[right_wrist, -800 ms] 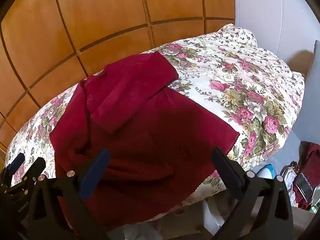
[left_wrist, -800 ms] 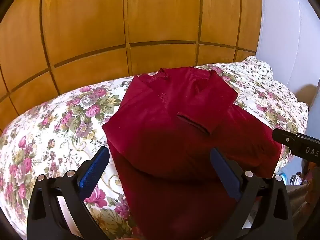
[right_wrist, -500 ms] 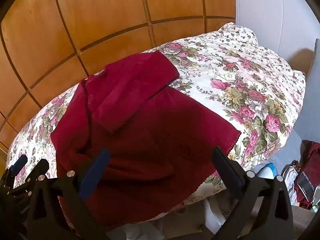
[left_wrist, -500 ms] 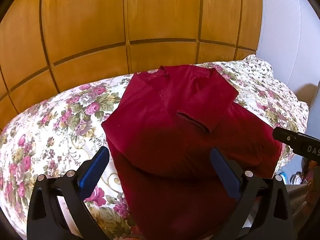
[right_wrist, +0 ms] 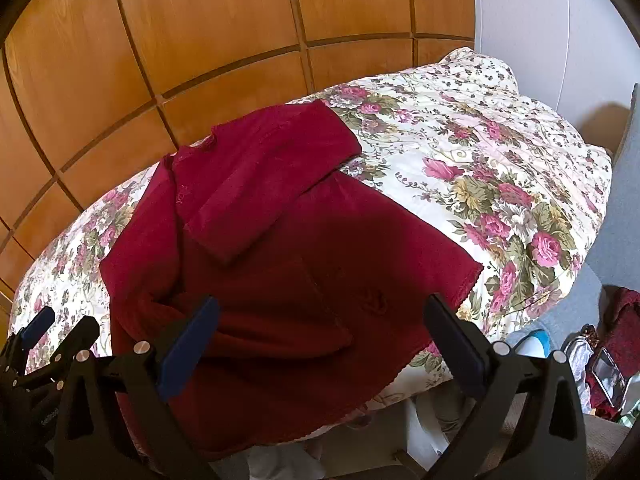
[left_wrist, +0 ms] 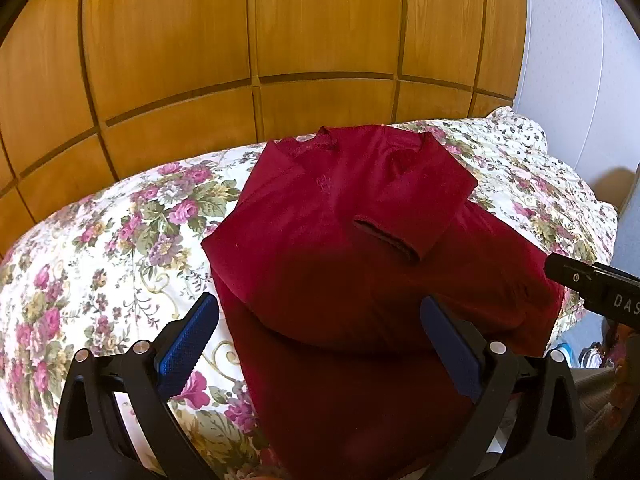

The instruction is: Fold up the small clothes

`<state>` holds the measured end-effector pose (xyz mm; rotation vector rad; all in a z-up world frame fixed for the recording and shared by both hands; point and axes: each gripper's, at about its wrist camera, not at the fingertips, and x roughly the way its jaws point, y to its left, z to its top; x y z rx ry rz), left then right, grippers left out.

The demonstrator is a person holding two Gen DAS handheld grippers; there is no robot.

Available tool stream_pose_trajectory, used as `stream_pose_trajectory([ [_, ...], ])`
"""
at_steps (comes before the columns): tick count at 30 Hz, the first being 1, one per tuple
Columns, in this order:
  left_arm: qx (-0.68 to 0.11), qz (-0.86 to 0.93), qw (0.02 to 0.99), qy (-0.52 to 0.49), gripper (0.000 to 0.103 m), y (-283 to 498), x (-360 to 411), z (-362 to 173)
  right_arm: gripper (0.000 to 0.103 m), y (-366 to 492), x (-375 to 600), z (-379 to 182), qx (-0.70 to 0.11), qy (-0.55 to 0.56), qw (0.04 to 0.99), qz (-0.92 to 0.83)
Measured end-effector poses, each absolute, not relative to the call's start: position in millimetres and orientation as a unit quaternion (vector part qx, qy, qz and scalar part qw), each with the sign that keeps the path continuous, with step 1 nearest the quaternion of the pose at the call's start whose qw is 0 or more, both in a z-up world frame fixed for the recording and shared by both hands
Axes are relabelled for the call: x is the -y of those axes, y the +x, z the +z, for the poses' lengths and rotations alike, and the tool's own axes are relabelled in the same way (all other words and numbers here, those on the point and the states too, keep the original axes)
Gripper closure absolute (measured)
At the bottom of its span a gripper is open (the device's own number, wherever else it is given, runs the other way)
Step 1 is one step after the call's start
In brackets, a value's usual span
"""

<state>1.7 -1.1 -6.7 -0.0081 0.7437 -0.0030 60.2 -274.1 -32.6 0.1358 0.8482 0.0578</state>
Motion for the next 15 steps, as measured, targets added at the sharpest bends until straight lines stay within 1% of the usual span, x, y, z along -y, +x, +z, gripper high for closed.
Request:
stream_pose_trajectory([
  [15, -0.366, -0.003, 0.930, -0.003, 0.003, -0.1, 2.6, -10.2, 0.002, 60.0, 271.2, -31.9, -0.411, 0.062, 0.909, 0.029],
])
